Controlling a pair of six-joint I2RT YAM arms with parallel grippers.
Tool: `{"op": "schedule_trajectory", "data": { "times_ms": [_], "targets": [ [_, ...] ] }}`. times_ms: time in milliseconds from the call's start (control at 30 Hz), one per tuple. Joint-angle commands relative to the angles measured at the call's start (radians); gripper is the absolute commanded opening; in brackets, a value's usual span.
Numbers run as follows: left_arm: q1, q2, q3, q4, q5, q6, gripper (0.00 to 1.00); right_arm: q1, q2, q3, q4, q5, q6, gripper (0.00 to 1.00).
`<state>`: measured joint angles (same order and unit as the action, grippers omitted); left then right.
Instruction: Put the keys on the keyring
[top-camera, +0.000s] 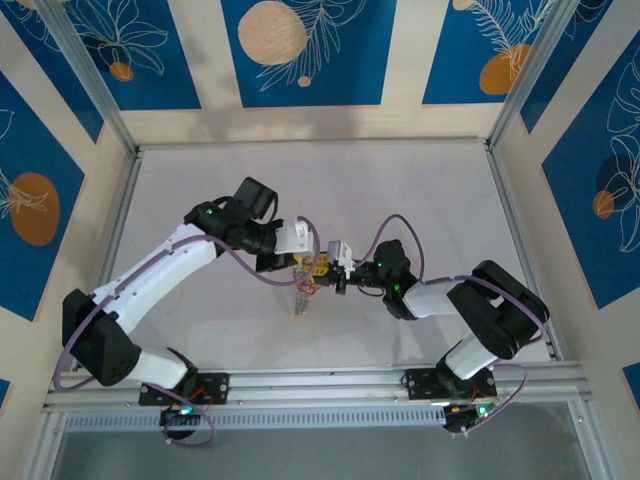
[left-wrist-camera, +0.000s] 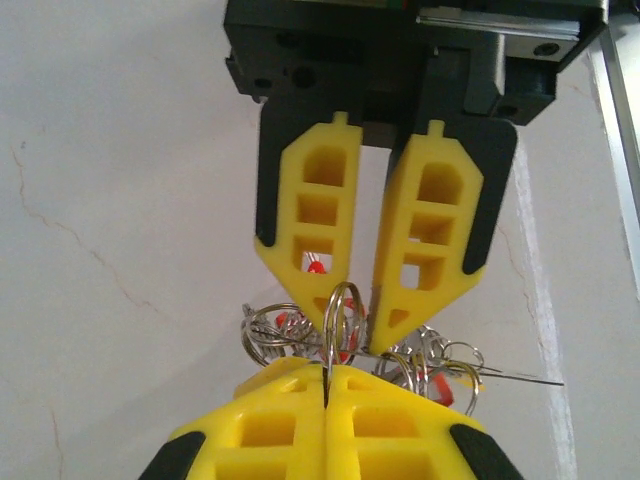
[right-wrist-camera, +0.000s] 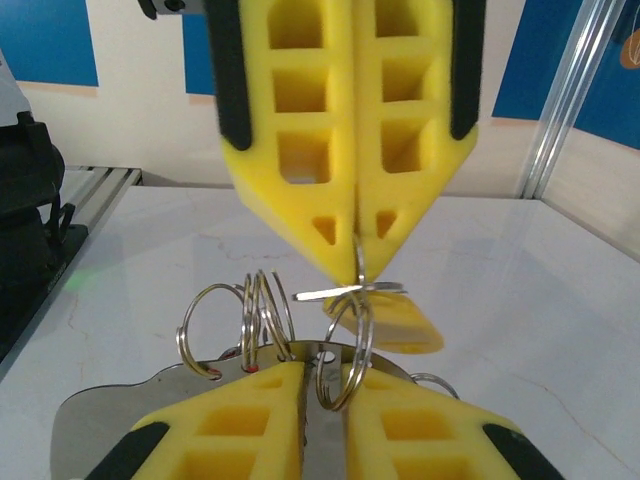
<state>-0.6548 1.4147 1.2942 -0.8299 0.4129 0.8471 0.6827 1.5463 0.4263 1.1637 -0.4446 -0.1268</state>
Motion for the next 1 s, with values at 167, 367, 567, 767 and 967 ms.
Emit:
{"op": "schedule_trajectory", "data": {
  "times_ms": [167,367,567,767,967],
  "targets": [
    [-0.033,0.009,0.036,-0.038,-0.011,0.038,0.0,0.014,-0.028,0.04,-0.03,0.023,-0.016,0.18],
    [-0.038,0.008,0.031,-0.04,-0.021,0.054,0.0,0.014,-0.03,0.045,-0.035,0.011,-0.007,0.17],
    [-0.04,0.018,0.03,-0.047,-0.04,0.062,0.0,0.014,-0.031,0.048,-0.034,-0.006,-0.009,0.17],
    [-0.039,0.026,0.025,-0.043,-0.048,0.067,0.0,0.012,-0.033,0.039,-0.021,-0.007,-0.015,0.23],
    [-0.039,0.032,0.028,-0.041,-0.049,0.072,0.0,0.003,-0.054,0.034,-0.048,-0.018,-0.03,0.21]
  ]
}}
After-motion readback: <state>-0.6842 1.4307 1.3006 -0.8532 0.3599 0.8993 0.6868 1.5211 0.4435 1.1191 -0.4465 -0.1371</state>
